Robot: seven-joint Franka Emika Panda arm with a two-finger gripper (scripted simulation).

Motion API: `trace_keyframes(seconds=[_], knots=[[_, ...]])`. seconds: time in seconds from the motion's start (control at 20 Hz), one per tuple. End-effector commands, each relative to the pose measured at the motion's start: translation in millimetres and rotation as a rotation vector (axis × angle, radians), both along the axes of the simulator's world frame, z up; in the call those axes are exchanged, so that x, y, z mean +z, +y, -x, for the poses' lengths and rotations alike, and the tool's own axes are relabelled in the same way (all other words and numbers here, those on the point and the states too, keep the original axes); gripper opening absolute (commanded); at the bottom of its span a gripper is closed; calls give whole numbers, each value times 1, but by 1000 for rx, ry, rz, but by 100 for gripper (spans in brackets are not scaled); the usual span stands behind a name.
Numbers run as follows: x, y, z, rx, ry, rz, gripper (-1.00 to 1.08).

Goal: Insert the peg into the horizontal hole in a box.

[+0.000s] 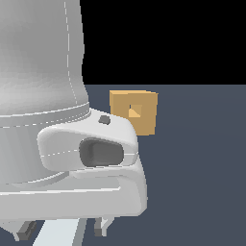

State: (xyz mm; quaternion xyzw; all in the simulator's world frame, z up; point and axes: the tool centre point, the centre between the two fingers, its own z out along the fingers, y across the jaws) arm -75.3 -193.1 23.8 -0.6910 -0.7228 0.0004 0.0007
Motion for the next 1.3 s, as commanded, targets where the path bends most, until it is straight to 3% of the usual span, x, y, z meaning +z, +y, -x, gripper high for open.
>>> trace_keyframes(seconds=[0.0, 0.05, 0.1, 0.8, 1.25], knots=[[-3, -1, -1, 0, -1, 0, 100], [-4, -1, -1, 0, -1, 0, 100], [-4, -1, -1, 0, -1, 0, -100], [-1, 5, -6, 4, -2, 0, -100], [22, 59, -48, 42, -2, 1, -100]])
